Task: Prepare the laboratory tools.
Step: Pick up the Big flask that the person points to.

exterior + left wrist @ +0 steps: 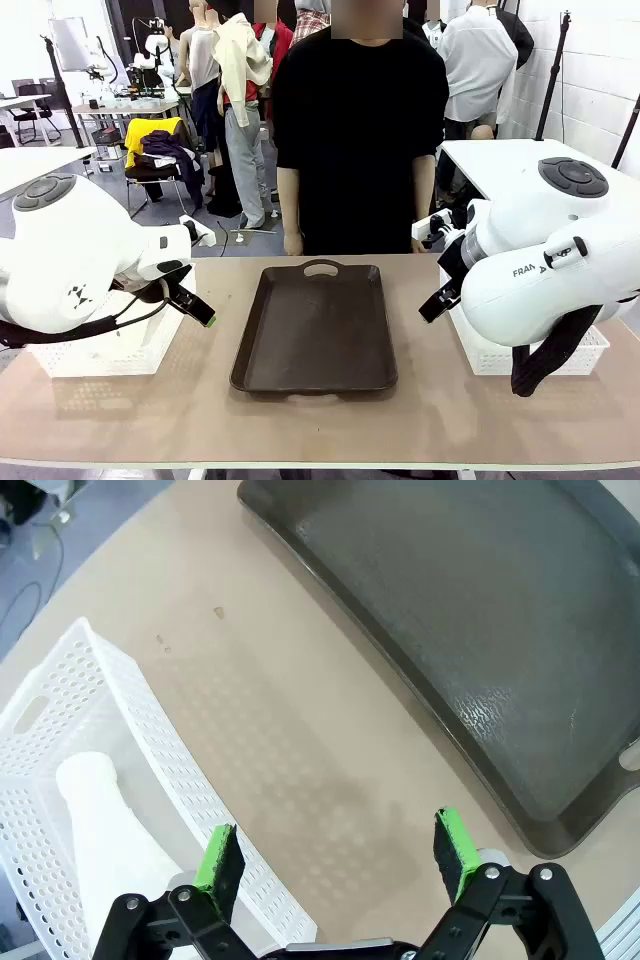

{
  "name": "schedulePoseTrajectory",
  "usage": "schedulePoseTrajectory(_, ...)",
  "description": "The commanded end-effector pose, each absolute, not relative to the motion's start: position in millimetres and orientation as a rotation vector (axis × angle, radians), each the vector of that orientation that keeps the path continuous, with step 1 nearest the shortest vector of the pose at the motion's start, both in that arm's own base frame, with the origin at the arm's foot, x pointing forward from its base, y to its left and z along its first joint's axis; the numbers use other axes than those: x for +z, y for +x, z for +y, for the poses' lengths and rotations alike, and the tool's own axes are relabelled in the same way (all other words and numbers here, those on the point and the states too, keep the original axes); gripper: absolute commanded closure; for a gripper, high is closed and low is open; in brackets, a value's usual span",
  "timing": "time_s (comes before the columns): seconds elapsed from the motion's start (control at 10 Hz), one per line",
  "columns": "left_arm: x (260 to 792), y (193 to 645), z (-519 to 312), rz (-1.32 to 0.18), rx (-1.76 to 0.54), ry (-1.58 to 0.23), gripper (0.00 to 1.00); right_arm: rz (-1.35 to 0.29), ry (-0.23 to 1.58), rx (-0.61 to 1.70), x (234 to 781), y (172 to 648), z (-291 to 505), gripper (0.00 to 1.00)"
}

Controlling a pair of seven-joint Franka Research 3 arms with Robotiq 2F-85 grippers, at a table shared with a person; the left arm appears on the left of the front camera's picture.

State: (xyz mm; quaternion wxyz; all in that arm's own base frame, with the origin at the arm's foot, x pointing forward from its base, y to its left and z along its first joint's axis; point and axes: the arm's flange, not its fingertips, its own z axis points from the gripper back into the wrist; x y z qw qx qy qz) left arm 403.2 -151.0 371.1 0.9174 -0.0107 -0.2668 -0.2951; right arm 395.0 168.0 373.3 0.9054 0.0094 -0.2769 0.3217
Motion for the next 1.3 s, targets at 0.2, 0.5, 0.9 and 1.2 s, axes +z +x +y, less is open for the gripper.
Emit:
schedulePoseTrajectory(0.2, 371.2, 403.1, -151.1, -0.549, -0.607, -0.022, 0.0, -0.572, 0.019, 0.665, 373.3, 395.0, 168.0, 0.0)
schedulePoseTrajectory(0.5, 371.2, 403.1, -151.1, -0.549, -0.607, -0.022, 0.0, -0.572, 0.019, 0.665, 373.3, 395.0, 168.0, 0.0)
schedulePoseTrajectory(0.9, 371.2, 403.1, -151.1, -0.549, -0.607, -0.022, 0.0, -0.572, 0.019, 0.665, 373.3, 395.0, 168.0, 0.0)
schedulePoseTrajectory(1.2, 371.2, 403.1, -151.1, -0.549, -0.607, -0.022, 0.0, -0.572, 0.019, 0.665, 373.3, 395.0, 168.0, 0.0)
